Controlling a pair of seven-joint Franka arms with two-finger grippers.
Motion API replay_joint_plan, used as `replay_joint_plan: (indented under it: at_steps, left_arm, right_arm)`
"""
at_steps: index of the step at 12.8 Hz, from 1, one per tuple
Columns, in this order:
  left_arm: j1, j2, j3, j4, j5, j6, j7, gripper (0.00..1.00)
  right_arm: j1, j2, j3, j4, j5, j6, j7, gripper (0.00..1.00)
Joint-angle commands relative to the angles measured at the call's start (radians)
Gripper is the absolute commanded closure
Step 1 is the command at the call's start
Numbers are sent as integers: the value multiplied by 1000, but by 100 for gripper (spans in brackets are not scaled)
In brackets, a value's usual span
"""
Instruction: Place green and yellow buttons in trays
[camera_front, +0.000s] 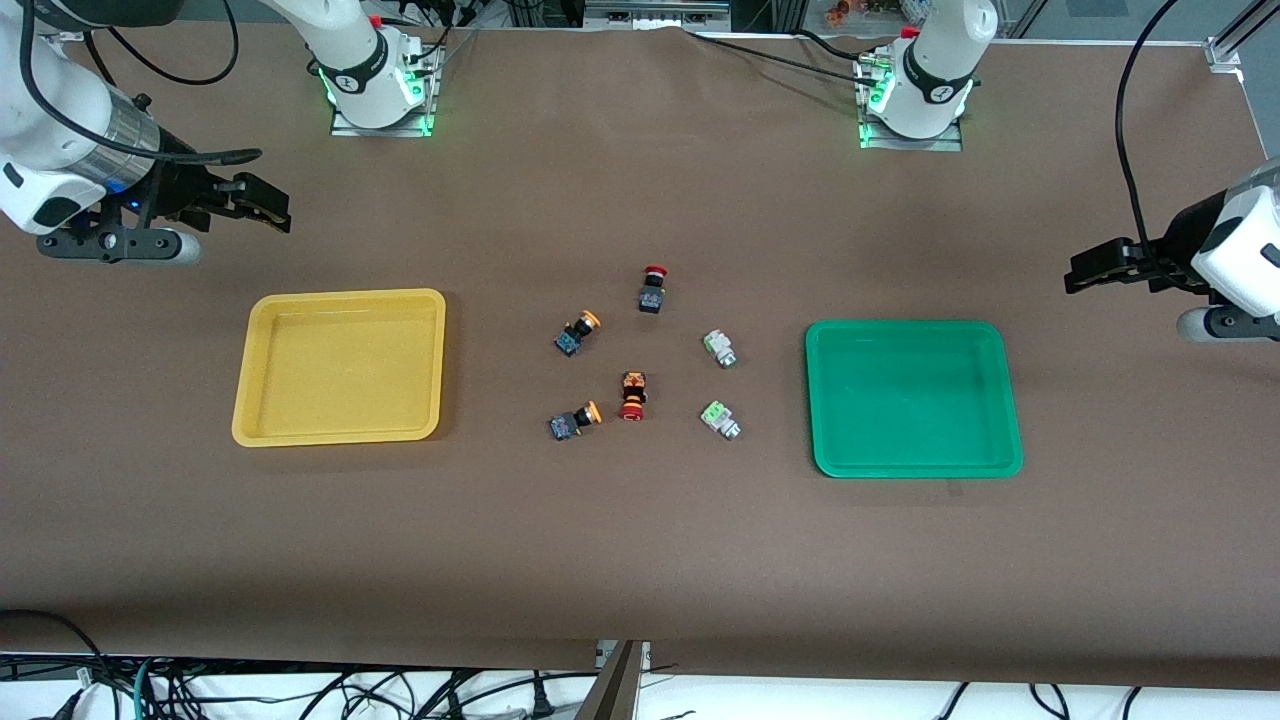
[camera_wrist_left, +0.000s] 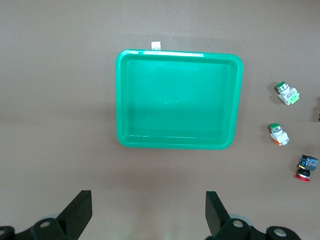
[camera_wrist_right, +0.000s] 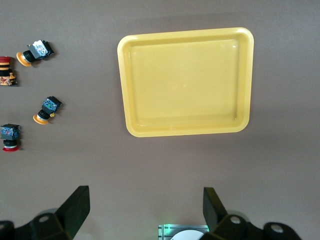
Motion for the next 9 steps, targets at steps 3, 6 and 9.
replay_joint_plan:
  at_steps: [3, 6, 9]
  left_arm:
    - [-2, 78, -1, 102, 9, -15, 9, 0]
    - [-31, 188, -12, 91, -66, 49, -16, 0]
    - [-147, 315, -12, 82, -67, 205, -195, 0]
  right_arm:
    - [19, 15, 11, 10, -12, -10, 21, 0]
    - [72, 69, 13, -4, -6, 37, 173, 0]
    - [114, 180, 16, -4, 79, 149, 354, 0]
